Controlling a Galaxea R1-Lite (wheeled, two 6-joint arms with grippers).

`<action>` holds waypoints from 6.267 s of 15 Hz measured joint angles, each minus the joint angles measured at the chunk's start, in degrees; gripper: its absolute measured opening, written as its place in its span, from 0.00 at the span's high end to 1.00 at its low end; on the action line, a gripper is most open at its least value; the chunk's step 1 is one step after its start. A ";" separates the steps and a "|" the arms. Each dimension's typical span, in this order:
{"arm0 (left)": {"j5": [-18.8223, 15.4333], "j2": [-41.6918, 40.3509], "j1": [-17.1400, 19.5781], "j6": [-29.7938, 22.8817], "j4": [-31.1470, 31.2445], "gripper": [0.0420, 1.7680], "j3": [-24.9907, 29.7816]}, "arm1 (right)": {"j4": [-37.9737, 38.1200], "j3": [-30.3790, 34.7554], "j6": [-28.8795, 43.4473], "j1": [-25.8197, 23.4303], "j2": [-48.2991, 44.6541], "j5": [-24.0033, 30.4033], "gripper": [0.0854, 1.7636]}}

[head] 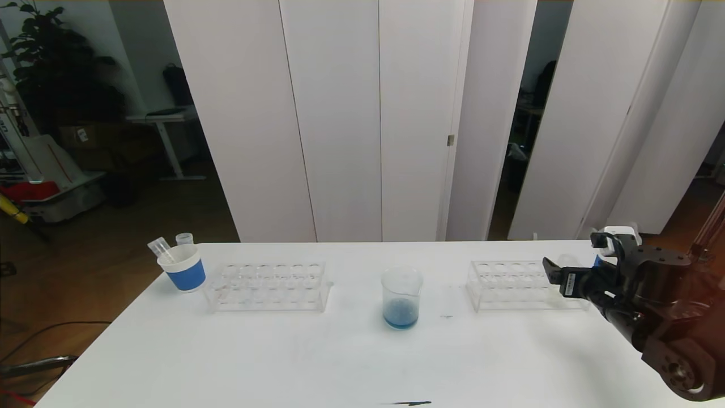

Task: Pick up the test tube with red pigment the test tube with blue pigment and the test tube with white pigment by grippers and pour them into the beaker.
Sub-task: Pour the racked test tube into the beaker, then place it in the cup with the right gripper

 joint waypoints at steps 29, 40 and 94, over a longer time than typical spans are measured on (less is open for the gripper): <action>0.02 0.00 0.00 0.02 0.00 0.02 0.00 | 0.02 -7.20 0.06 -0.91 8.33 -0.90 0.71; 0.00 0.00 0.00 0.02 0.00 0.02 0.00 | 0.29 -6.73 1.72 -0.72 3.47 -0.33 0.71; 0.00 0.00 0.00 0.02 0.00 0.02 0.00 | 35.15 -50.58 -67.83 16.84 7.78 57.00 0.71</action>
